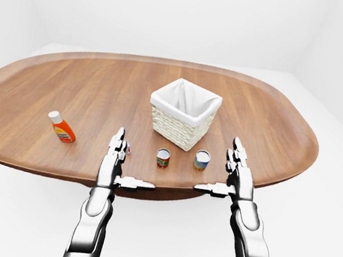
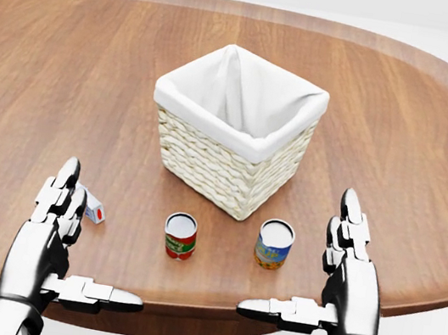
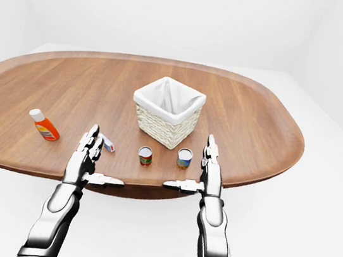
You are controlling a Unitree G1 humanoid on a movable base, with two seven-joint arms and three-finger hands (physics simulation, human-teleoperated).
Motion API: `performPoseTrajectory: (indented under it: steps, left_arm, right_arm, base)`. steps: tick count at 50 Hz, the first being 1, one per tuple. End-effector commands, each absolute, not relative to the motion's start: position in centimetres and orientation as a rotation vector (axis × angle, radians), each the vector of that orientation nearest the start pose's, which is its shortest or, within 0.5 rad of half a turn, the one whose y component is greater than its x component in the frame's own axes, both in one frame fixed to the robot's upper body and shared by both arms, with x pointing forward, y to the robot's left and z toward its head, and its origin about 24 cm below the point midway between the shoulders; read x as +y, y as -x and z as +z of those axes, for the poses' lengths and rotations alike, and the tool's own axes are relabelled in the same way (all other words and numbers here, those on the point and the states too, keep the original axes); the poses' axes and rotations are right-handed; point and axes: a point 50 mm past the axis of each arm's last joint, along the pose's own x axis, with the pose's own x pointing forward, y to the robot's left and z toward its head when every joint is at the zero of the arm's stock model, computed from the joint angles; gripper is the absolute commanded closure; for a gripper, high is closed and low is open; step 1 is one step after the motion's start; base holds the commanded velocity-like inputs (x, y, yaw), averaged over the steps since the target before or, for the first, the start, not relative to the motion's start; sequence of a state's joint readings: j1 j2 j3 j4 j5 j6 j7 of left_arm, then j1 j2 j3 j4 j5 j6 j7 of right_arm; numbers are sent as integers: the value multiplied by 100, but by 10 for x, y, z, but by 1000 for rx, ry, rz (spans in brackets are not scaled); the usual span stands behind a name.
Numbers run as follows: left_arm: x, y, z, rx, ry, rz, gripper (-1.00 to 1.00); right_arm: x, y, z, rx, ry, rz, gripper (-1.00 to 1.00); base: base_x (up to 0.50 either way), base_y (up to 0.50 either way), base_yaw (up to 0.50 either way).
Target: Pick up the alphabet soup and the cream cheese box, and put them in the basket.
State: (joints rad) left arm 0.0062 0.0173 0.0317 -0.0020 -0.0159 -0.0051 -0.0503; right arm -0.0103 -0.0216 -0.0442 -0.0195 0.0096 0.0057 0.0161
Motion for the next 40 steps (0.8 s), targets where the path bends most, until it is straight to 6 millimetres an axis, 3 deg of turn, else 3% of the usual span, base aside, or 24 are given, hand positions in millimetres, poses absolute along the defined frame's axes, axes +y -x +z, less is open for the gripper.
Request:
performPoseTrajectory:
  steps: [1, 17, 27, 40]
  left_arm:
    - [158, -253, 41, -4, -3, -20, -100]
    - [157, -252, 42, -3, -5, -22, -100]
    - [157, -252, 42, -3, -5, -23, -100]
    - [157, -252, 42, -1, -6, -25, -100]
  right_arm:
    - [-163, -257, 49, -25, 22, -30, -100]
    - [-163, -257, 47, -15, 10, -19, -100]
    - [-160, -254, 47, -17, 8, 3, -100]
    - [-162, -256, 43, -4, 30, -9, -100]
  base:
    - [50, -3, 0]
    - [50, -3, 0]
    - [1, -4, 0]
    - [34, -26, 0]
